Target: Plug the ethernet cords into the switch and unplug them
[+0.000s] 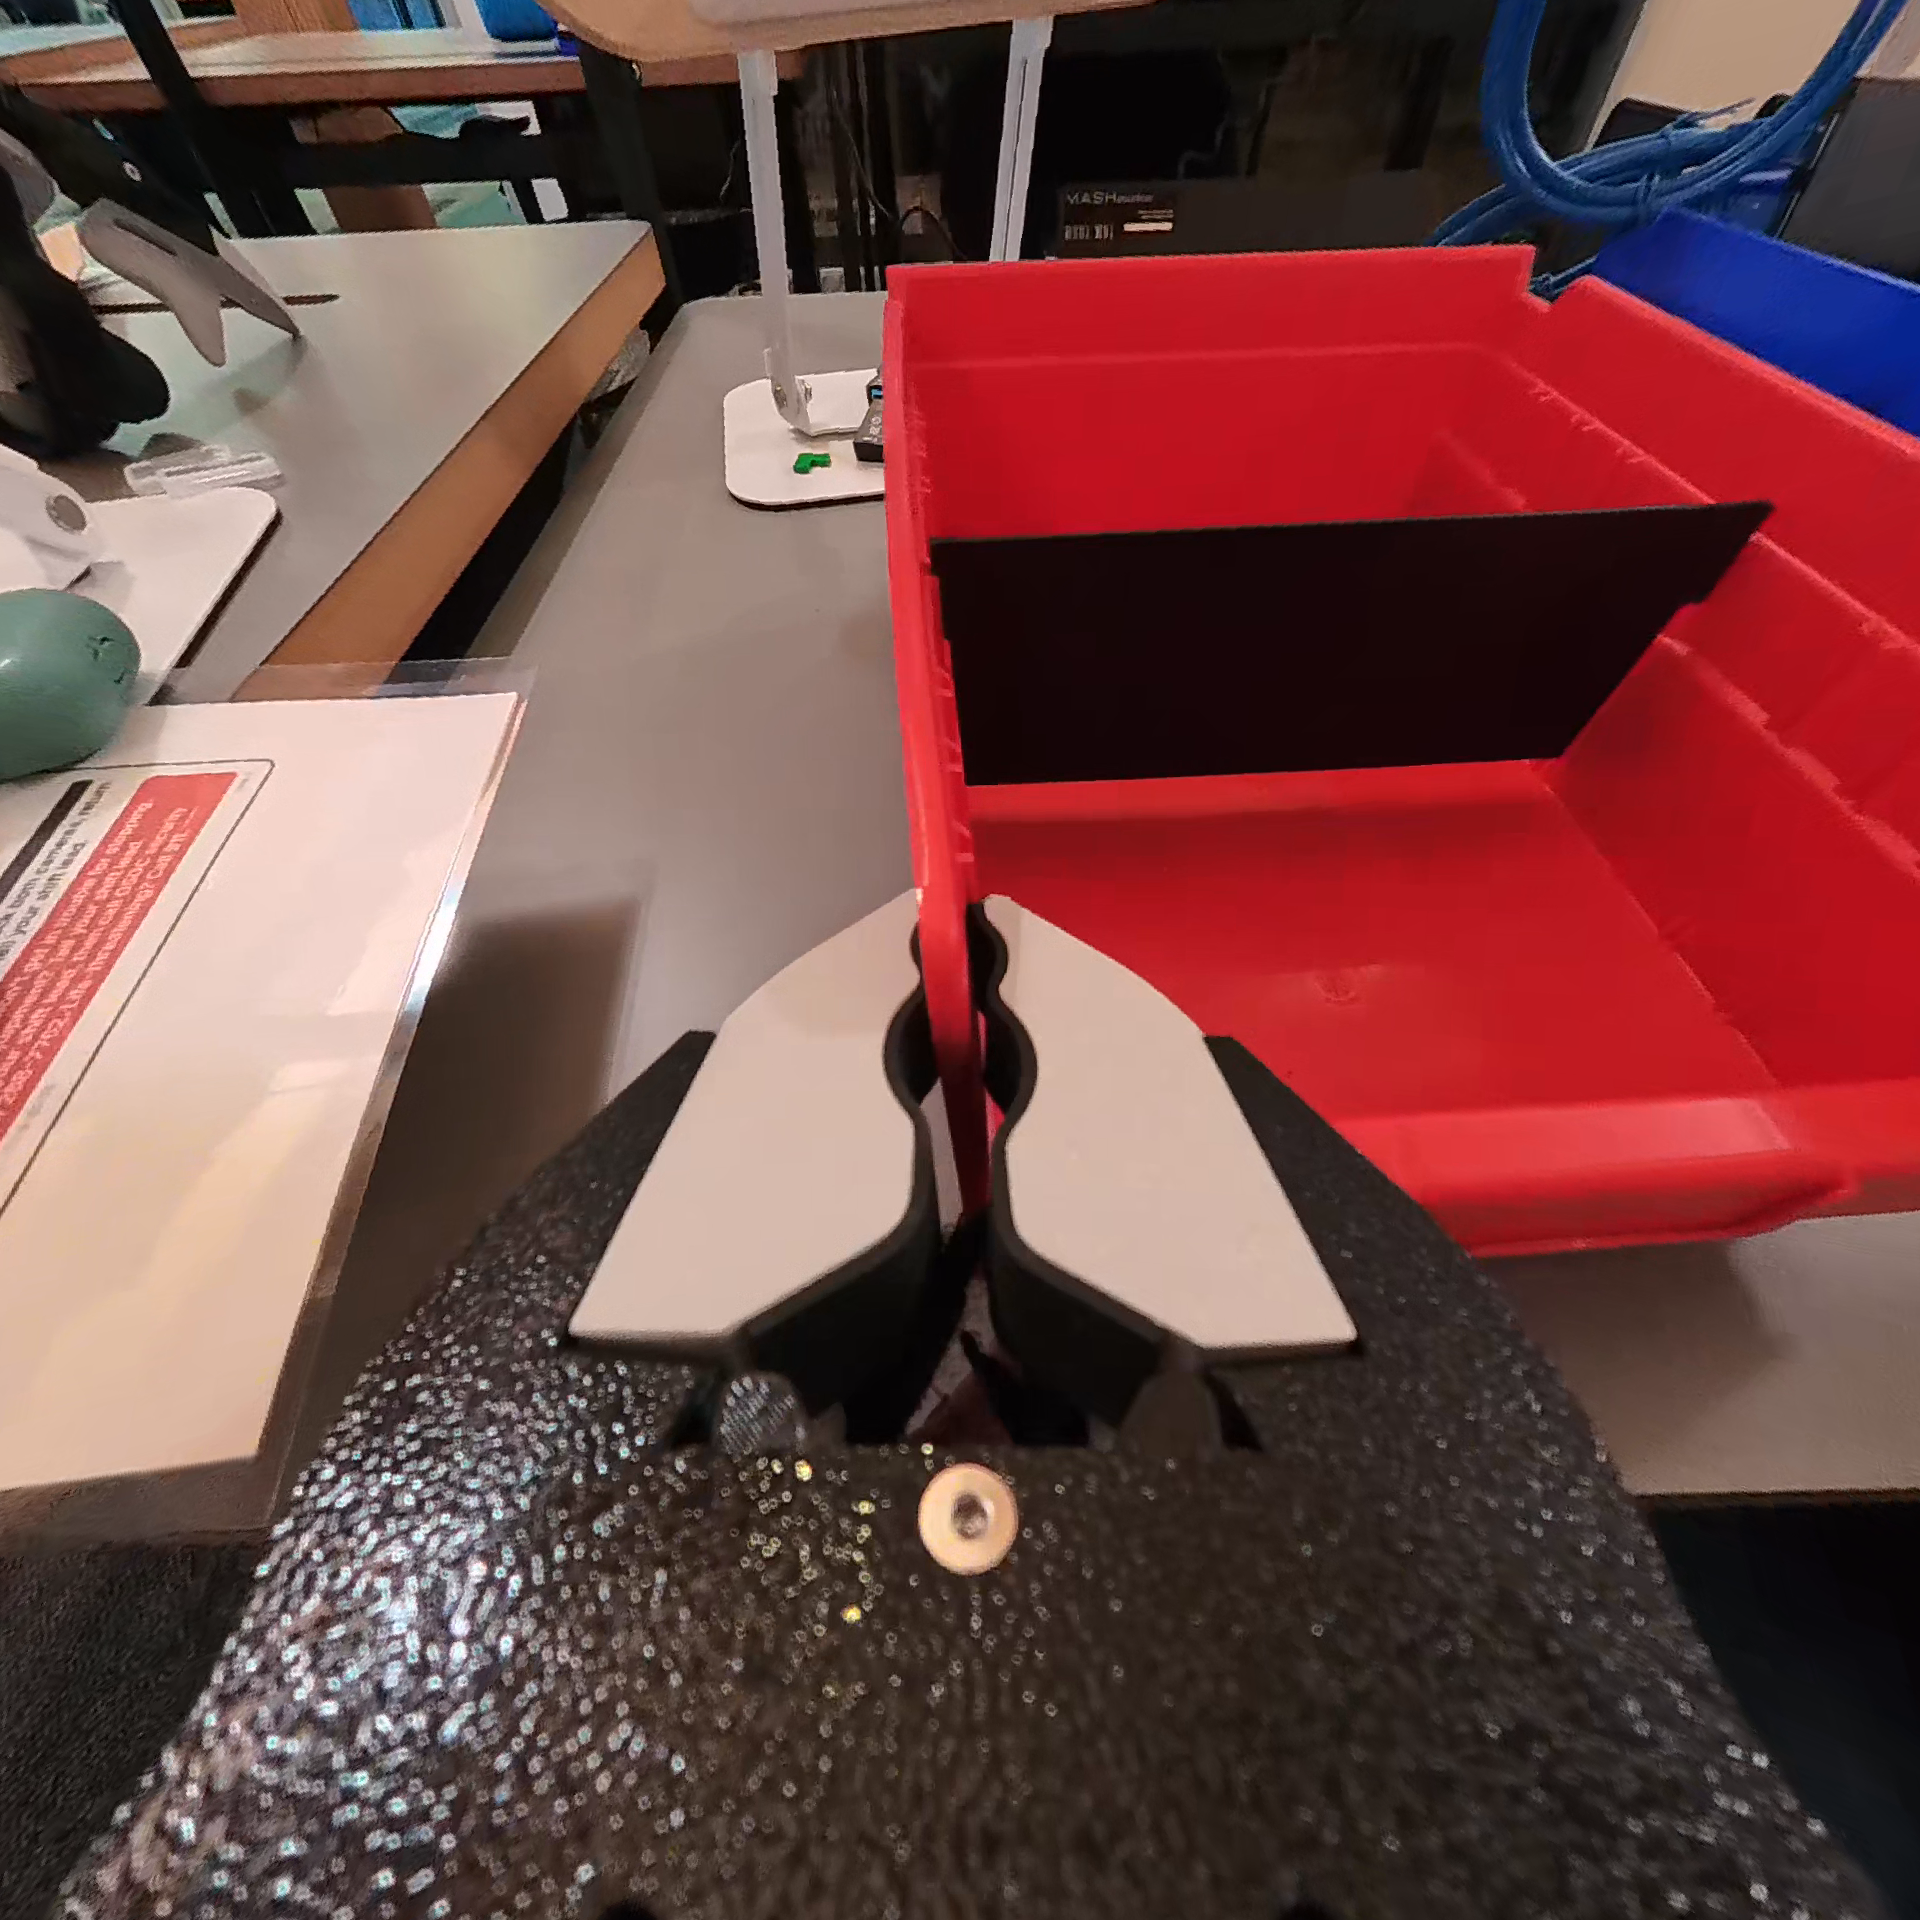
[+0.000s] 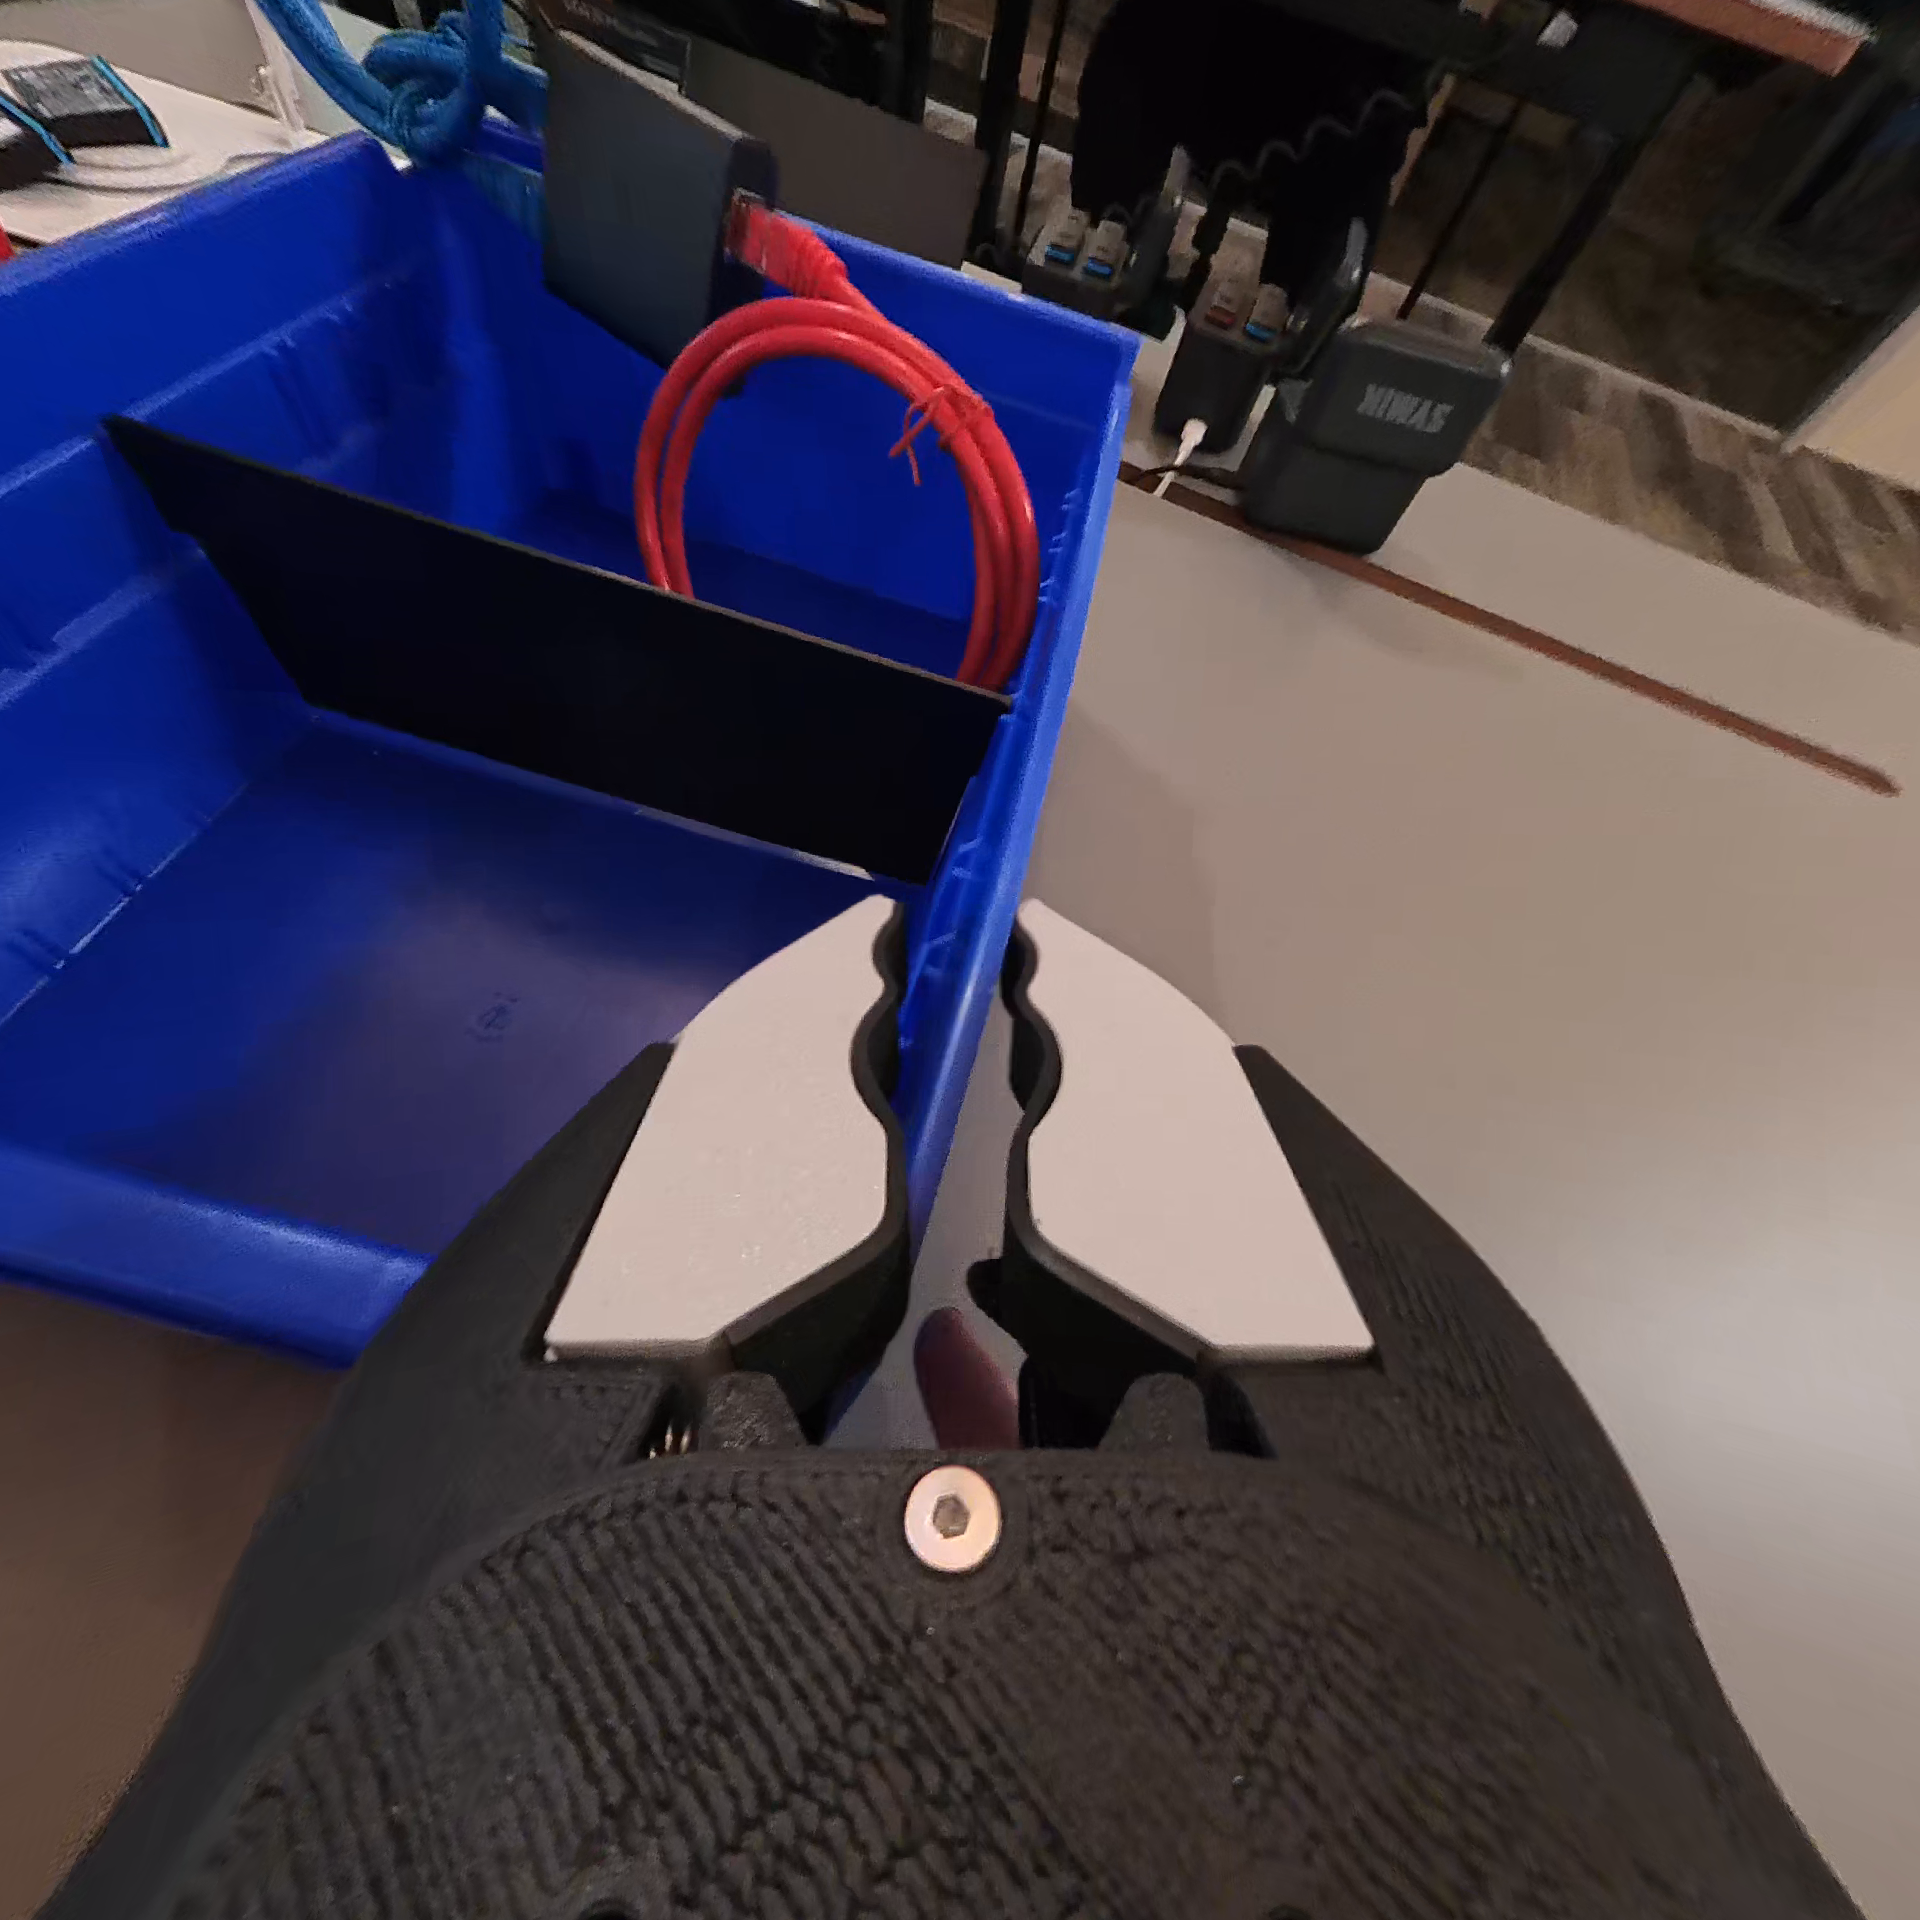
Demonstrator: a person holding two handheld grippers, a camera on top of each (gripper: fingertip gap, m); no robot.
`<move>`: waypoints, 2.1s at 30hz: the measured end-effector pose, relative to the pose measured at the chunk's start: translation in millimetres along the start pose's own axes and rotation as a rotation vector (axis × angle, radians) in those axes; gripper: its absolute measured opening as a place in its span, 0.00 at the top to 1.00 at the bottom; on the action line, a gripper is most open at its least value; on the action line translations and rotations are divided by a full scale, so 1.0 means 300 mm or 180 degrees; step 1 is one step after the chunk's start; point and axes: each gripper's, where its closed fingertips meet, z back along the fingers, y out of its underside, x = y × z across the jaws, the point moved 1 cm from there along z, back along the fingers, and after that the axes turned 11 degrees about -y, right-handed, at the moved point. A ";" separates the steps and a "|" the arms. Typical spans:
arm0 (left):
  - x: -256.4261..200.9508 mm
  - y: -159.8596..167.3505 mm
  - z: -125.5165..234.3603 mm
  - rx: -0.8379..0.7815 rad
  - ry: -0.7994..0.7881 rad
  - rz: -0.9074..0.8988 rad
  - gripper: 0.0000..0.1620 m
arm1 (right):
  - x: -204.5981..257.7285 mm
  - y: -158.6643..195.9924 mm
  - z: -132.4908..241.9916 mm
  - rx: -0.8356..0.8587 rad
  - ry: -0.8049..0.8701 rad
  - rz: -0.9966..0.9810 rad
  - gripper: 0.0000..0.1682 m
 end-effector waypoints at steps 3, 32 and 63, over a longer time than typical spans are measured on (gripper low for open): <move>0.002 0.000 0.005 -0.0006 -0.0017 -0.0053 0.98 | -0.030 -0.050 0.043 -0.0152 0.0196 0.0291 0.81; 0.026 0.019 0.043 -0.0026 -0.0013 -0.0110 0.98 | 1.075 -0.142 -0.149 0.0314 -0.3514 0.6871 0.87; -1.452 -0.887 0.001 -0.1198 0.2099 -0.1353 0.95 | -0.309 -0.312 0.649 0.2495 -0.1510 0.5160 0.97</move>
